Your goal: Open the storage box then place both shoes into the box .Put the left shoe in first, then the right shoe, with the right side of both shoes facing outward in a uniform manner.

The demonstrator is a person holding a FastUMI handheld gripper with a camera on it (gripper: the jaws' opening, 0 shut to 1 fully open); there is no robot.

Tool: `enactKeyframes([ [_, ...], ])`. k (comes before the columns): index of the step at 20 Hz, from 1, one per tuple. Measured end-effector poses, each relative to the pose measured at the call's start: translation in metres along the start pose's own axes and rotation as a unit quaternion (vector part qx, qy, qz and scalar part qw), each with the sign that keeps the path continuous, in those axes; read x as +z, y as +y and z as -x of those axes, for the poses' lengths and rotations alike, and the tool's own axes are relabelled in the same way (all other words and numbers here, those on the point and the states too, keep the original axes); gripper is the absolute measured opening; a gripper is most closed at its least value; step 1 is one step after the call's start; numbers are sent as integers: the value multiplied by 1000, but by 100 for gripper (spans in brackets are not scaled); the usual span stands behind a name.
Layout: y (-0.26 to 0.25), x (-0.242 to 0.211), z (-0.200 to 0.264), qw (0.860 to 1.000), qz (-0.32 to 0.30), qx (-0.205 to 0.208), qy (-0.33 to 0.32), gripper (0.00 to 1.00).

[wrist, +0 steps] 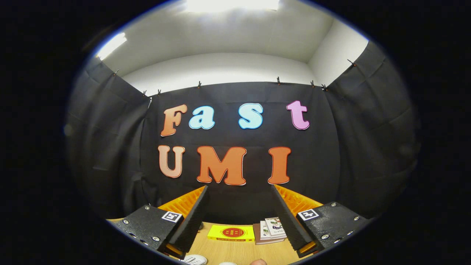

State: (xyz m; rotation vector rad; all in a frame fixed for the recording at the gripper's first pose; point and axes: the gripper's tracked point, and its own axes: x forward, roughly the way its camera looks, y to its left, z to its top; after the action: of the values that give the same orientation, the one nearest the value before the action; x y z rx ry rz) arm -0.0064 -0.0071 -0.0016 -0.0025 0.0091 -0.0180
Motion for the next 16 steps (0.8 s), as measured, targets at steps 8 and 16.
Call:
enactKeyframes([
  [8, 10, -4, 0, 1000, 2, 14, 2, 98],
  [16, 1, -18, -6, 1000, -5, 5, 17, 98],
])
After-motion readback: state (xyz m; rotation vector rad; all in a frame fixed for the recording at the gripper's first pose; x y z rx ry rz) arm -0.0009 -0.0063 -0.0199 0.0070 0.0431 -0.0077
